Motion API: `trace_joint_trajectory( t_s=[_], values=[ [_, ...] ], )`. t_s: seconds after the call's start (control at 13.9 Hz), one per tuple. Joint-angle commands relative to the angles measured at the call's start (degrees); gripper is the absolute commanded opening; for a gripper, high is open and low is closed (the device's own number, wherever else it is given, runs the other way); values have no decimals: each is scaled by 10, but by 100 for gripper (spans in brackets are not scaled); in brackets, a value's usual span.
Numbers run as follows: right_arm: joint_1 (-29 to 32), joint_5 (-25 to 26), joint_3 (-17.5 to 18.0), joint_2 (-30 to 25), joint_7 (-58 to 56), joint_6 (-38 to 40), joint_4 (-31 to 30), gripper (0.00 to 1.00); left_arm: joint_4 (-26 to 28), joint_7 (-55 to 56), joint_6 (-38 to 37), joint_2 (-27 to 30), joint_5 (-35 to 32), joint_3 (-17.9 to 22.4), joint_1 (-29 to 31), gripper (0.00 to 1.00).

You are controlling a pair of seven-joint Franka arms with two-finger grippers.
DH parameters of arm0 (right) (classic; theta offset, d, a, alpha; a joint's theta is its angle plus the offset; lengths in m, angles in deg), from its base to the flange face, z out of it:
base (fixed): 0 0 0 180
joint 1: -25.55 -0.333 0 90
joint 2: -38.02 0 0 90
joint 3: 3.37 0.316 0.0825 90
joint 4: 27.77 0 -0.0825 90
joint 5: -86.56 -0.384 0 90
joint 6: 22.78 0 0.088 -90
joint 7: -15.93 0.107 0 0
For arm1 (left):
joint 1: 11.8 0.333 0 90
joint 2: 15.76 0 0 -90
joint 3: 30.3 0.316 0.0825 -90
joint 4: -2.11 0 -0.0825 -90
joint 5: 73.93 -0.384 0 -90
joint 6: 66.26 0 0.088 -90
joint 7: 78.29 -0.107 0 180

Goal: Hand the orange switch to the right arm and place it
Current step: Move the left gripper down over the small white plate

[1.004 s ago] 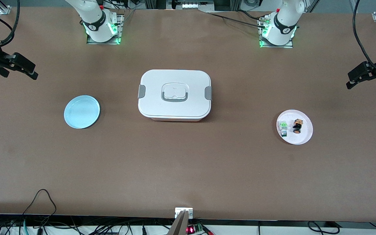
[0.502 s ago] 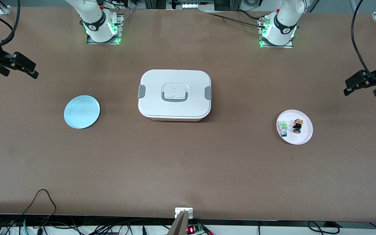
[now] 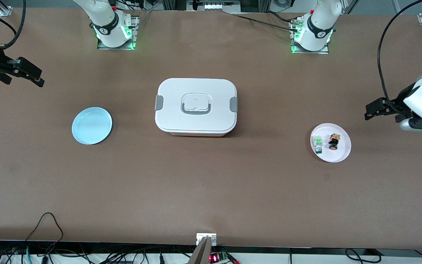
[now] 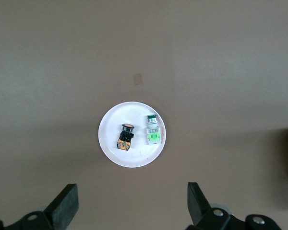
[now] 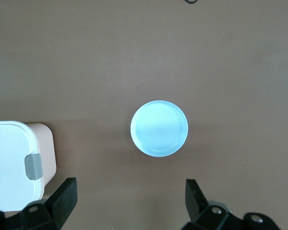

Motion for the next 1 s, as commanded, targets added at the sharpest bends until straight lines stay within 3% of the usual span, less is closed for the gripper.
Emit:
trace_joint_trajectory(
  t_s=[0.0, 0.43, 0.93],
  values=[
    [-4, 9, 1, -7, -5, 9, -2, 100, 3, -85, -10, -10, -4, 1, 10, 100],
    [-4, 9, 0, -4, -5, 12, -4, 100, 49, -400, 62, -68, -5, 2, 55, 100],
    [-5, 8, 1, -4, -5, 12, -9, 100, 142, -644, 198, -115, -2, 2, 72, 100]
  ],
)
